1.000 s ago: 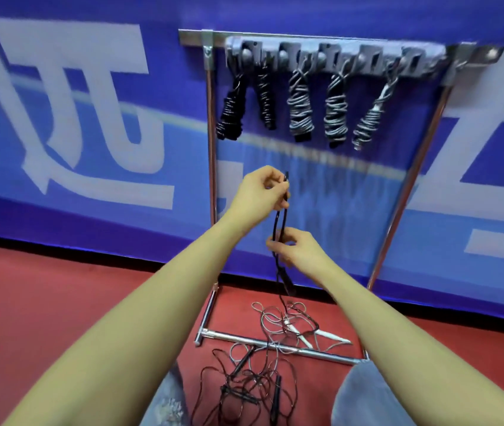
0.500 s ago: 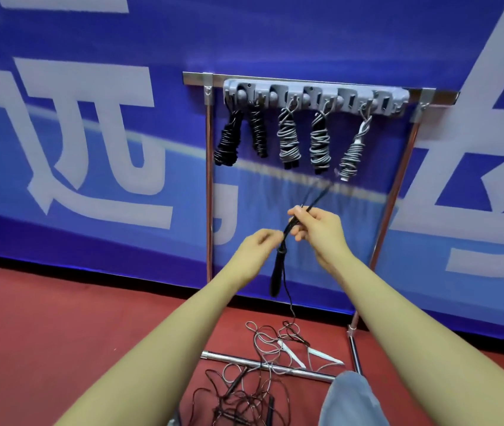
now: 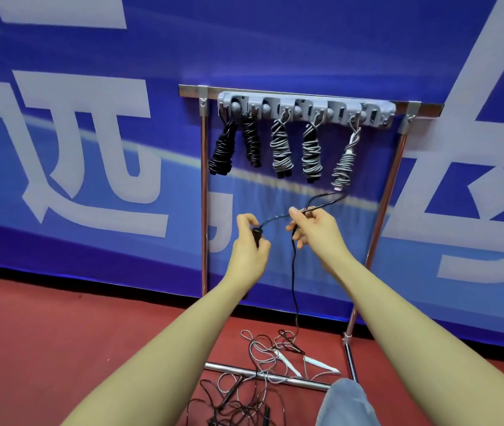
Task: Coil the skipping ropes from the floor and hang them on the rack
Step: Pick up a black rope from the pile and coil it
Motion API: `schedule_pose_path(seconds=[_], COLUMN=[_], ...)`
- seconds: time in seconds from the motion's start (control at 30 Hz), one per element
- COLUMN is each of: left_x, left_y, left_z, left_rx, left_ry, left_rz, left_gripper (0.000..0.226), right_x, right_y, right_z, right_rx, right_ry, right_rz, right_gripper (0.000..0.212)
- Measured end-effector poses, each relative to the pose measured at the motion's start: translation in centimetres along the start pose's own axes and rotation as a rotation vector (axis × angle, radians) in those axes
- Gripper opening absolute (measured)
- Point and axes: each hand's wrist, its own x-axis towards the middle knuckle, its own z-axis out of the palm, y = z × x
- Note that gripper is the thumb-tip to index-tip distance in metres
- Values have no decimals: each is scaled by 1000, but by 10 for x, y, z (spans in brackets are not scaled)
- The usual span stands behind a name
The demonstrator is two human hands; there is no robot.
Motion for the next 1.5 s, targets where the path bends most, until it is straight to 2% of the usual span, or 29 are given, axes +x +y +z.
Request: schedule_pose_path(seconds=[0.13,0.27,0.4,0.57,0.67,0.7,0.77,0.8,0.87,0.93,1.07,1.17,1.23,1.37,1.43,1.5], left_x=[5,4,9,21,31,35,42,45,47,46,32,16,11,13,13,16], left_y=[-5,-16,-11,3,24,32,48,53,59,57,32,3,-5,-11,-11,-10], left_z=[-4,5,11,-3,-10,-12,-17,-20,-27,-32,-29,-21,-16,-15,-19,-24], left_rx=[204,303,265,185,152,147,139,136,130,164,167,282,288,361,450,542], left_ry=[-37,-287,-208,-131,-124,-126,-136,-131,-114,-139,-271,-377,-352,-248,-255,-300], left_rz=[55,-8,-14,-116,-65,-45,-8,7,14,-35,-253,-140,-93,2,55,38], left_gripper=[23,24,17,26,29,28,28,29,33,42,19,26,16,25,30,40], right_x=[-1,-1,3,2,-4,-6,-12,-15,-17,-15,-4,2,4,7,7,7], right_y=[0,-12,-20,4,22,26,31,33,36,38,21,-1,-13,-21,-18,-13], right_z=[0,3,4,-4,0,4,12,16,23,25,21,18,18,8,2,0], right_rx=[19,342,457,69,-197,-266,-342,-358,-373,-278,161,357,448,554,574,589], right_ry=[-113,-119,-82,-74,-245,-330,-453,-472,-421,-292,-60,-33,-22,103,160,200], right_rz=[38,63,90,99,100,107,123,123,82,57,87,65,50,28,31,56], right_gripper=[18,20,20,22,16,21,27,24,18,21,23,24,25,24,23,23])
